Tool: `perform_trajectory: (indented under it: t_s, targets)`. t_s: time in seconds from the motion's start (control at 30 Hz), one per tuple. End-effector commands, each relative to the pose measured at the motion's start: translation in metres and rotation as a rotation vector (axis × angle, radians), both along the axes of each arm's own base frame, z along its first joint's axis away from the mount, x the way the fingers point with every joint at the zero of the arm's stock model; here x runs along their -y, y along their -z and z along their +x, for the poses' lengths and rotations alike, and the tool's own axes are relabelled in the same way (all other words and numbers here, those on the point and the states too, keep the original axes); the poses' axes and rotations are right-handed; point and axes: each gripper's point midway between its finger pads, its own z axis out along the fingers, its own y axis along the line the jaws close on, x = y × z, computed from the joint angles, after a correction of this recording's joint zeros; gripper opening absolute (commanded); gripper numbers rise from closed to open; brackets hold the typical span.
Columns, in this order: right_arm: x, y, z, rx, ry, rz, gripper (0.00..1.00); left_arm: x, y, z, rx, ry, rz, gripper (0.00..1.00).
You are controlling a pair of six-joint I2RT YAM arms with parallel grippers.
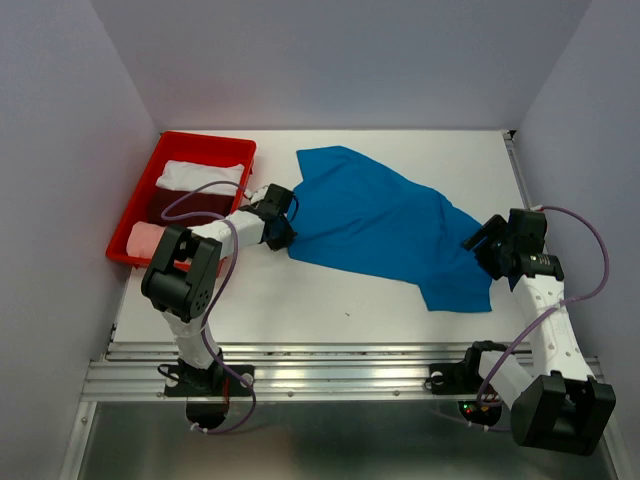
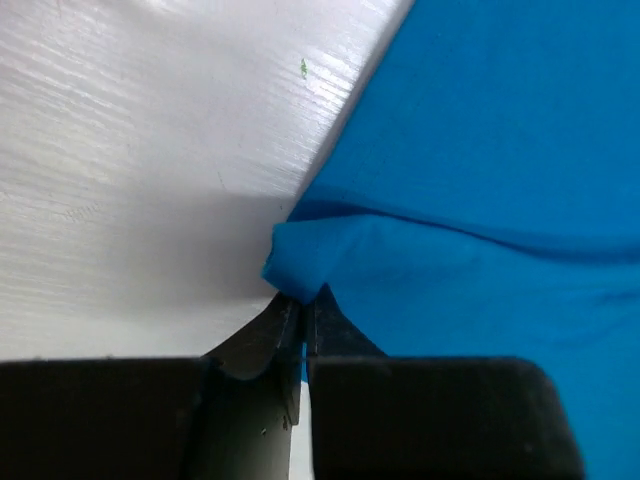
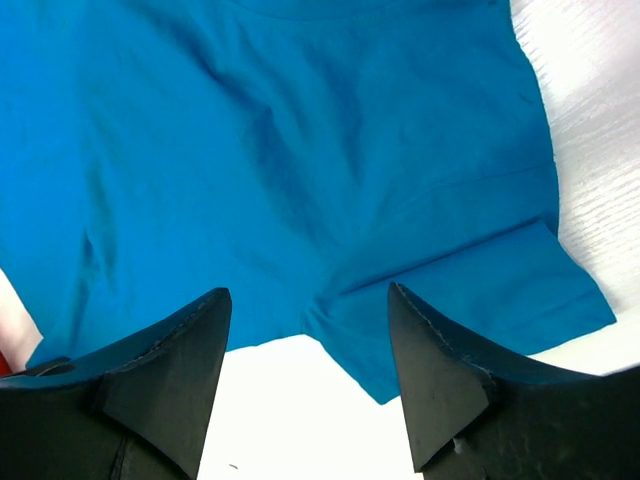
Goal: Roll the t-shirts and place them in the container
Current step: Flatten out the T-shirt at the center of the board.
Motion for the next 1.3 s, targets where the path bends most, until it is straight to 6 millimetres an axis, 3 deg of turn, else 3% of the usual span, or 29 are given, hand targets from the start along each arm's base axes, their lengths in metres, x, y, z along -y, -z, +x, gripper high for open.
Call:
perform_trajectory:
  t_s: [0.0,0.27,0.47,0.57,0.73,1.0,1.1,1.27]
  targets:
    - [0.007,-0.009,0.003,0.031,0.043,-0.014,0.72,0.002,-0.017,0.01,0.041,0.04,0.022,0.0]
    - [-0.001,0.017,-0.009,-0.122,0.114,0.086,0.76,-0.01,-0.077,0.019,0.169,0.064,0.033,0.0]
    - [0.0,0.035,-0.034,-0.293,0.143,0.086,0.76,-0.042,-0.098,0.029,0.221,0.013,0.004,0.0]
    - [-0.003,0.044,-0.05,-0.353,0.145,0.09,0.76,-0.05,-0.101,0.033,0.224,0.014,-0.001,0.0]
    - [-0.021,0.072,-0.071,-0.422,0.141,0.188,0.76,-0.043,-0.102,0.034,0.229,0.044,-0.027,0.0]
    - [-0.054,0.082,-0.091,-0.436,0.166,0.291,0.76,-0.041,-0.097,0.034,0.216,0.062,-0.032,0.0]
    - [-0.061,0.089,-0.095,-0.434,0.188,0.327,0.76,-0.038,-0.095,0.033,0.213,0.067,-0.045,0.0]
    - [-0.078,0.096,-0.084,-0.386,0.219,0.413,0.76,-0.037,-0.092,0.032,0.205,0.07,-0.048,0.0]
